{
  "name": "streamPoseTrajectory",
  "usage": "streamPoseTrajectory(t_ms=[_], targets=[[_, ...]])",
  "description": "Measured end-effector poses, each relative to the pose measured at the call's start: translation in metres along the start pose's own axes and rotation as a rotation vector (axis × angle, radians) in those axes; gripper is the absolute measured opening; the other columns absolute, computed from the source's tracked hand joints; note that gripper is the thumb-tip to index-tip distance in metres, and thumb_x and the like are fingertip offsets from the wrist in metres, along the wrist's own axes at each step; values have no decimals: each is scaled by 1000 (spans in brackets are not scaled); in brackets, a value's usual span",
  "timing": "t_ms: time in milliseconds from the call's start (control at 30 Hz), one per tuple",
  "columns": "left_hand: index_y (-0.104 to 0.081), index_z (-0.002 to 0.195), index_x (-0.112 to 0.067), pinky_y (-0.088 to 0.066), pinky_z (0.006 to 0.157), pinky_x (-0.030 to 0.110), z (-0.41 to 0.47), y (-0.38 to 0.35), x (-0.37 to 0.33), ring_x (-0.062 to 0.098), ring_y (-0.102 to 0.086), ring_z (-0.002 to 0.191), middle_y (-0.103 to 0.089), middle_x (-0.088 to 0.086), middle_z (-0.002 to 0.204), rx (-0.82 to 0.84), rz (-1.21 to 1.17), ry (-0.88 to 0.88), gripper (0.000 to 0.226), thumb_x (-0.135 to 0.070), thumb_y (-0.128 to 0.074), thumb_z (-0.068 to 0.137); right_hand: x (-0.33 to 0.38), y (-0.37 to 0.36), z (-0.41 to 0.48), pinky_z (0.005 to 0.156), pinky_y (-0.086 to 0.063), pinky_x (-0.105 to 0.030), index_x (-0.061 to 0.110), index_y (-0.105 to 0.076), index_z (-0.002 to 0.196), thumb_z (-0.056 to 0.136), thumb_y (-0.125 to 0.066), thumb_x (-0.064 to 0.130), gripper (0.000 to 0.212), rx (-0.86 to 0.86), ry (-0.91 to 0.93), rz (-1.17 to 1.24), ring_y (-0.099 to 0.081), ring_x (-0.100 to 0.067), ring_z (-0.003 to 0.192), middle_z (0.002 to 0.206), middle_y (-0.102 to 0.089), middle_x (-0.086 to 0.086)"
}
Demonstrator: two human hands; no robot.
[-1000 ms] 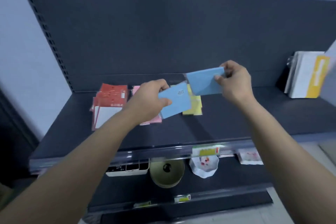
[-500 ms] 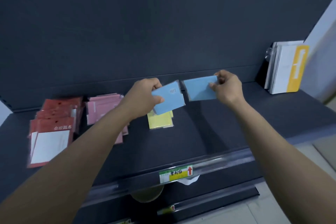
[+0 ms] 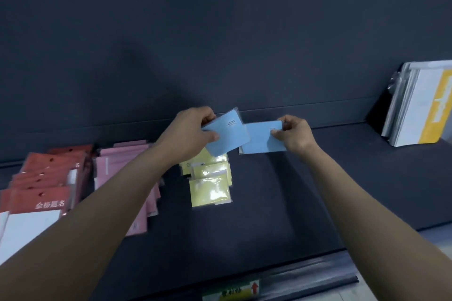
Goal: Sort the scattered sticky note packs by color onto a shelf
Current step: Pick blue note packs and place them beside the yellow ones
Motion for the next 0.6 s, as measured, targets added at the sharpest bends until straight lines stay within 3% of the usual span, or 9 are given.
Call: streamPoseTrajectory(t_ms=[233,367,467,600], targets=[[-60,87,-14,-40,56,22,26,-38,-12,7,-53,70,-60,-6,81,59,22,41,10,-14,-68,82,-17,-1,39,66,-49,-32,6,-65,82,86,-67,15,11,47,43,-266,-60,-26,75,81,-65,-9],[-61,92,-10,-43,62,26,42,-68,-20,14,-56,79,-62,2,92,107,63,66,13,-14,-68,82,-21,-3,54,55,-38,-27,11,-44,59,84,-68,16,35,85,29,-351,-47,-24,67,65,-49,-3],[-61,93,-12,-46,65,29,52,-92,-19,18,-57,81,-61,3,95,160,102,106,13,-13,-67,82,-27,-5,60,64,-54,-35,5,-62,73,84,-64,8,11,108,55,-399,-60,-28,76,80,-64,-11],[-61,101,-12,-42,65,26,67,-116,-15,16,-54,84,-60,5,103,177,153,157,18,-12,-64,84,-31,5,66,74,-54,-36,6,-65,82,88,-62,9,7,113,120,-387,-63,-30,84,86,-67,-14]])
Point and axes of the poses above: each hand's wrist, its own z-axis towards the middle knuckle, its own y-axis out of the back of the hand, x = y × z, the point moved 4 cm from there along z, towards the middle knuckle
